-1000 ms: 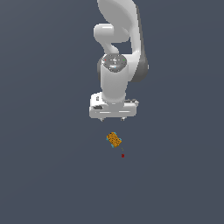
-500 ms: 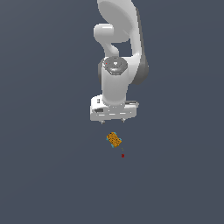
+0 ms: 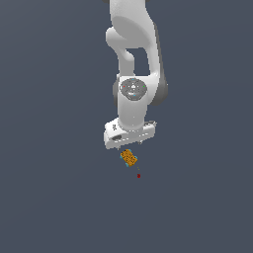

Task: Pick up the object and move it to a goal position.

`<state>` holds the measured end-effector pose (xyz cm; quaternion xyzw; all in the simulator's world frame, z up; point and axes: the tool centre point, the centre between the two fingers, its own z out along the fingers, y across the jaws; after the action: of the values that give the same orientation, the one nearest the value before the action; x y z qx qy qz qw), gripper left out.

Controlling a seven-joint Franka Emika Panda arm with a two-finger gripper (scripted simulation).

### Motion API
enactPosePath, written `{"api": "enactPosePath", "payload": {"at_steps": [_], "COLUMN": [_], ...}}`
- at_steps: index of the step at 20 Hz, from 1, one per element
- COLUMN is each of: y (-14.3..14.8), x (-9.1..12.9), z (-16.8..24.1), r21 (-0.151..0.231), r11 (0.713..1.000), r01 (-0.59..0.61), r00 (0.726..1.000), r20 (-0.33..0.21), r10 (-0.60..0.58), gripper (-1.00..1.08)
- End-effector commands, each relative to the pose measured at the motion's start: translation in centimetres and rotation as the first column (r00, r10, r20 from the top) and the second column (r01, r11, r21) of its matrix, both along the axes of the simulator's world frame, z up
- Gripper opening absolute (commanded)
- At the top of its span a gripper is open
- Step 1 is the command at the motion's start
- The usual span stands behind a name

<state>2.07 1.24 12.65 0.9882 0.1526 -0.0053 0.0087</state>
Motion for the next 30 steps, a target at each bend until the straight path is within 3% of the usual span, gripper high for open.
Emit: {"api": "enactPosePath", "payload": {"at_steps": [1, 14, 24, 30], "y": [0.3, 1.5, 1.6, 1.6], "x": [0.7, 3.0, 3.2, 3.1], "z": [-1.2, -5.6, -6.4, -8.9], "r21": [0.002, 0.017, 0.019, 0.019], "r11": [0.998, 0.949, 0.942, 0.941], "r01": [-0.069, -0.315, -0.336, -0.339], "r00": [0.998, 0.949, 0.942, 0.941], "r20": [0.0, 0.006, 0.007, 0.007], "r10": [0.069, 0.315, 0.336, 0.339], "gripper": [1.0, 1.0, 1.0, 1.0]}}
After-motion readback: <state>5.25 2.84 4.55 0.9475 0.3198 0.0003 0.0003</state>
